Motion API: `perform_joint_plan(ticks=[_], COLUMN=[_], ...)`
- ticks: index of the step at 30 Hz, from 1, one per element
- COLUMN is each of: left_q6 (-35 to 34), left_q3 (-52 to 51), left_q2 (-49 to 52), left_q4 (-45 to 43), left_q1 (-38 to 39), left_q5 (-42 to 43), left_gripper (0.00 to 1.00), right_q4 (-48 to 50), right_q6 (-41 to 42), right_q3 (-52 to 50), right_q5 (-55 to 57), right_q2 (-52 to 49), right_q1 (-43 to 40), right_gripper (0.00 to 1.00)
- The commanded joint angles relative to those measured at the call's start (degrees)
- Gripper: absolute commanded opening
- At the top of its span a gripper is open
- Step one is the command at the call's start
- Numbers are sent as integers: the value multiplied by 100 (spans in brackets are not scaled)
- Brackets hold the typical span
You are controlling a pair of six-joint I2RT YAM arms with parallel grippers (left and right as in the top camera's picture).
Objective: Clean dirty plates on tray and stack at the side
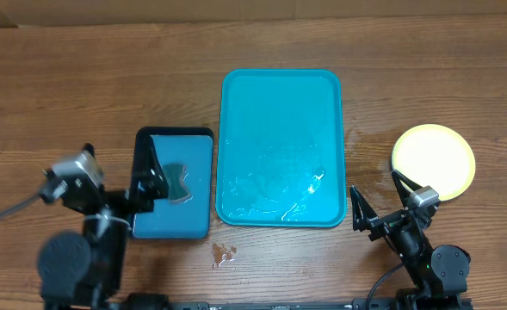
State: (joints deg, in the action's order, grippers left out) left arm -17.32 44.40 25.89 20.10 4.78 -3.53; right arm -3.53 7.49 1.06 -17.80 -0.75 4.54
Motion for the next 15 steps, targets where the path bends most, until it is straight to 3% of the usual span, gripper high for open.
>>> perform_joint_plan(ticks=[1, 5, 10, 15], left_q6=[205, 162, 144, 155], left_q3=[-1167, -2347, -3139, -3773], left_q2=[-909, -1784, -2579, -2575], left_q4=[-754, -1523, -1659, -2361], left_q1=[-37, -37, -136, -223], left_q5=[363, 356, 356, 280], left_gripper=[100, 100, 100, 100], right_q4=[31, 31, 31, 31], right_q6=[22, 22, 22, 22], right_q3=[-59, -59, -59, -59], right_q5=[-22, -22, -22, -22], right_q2=[42, 42, 42, 42], right_q1=[-11, -11, -11, -11], right_gripper=[100, 100, 100, 99])
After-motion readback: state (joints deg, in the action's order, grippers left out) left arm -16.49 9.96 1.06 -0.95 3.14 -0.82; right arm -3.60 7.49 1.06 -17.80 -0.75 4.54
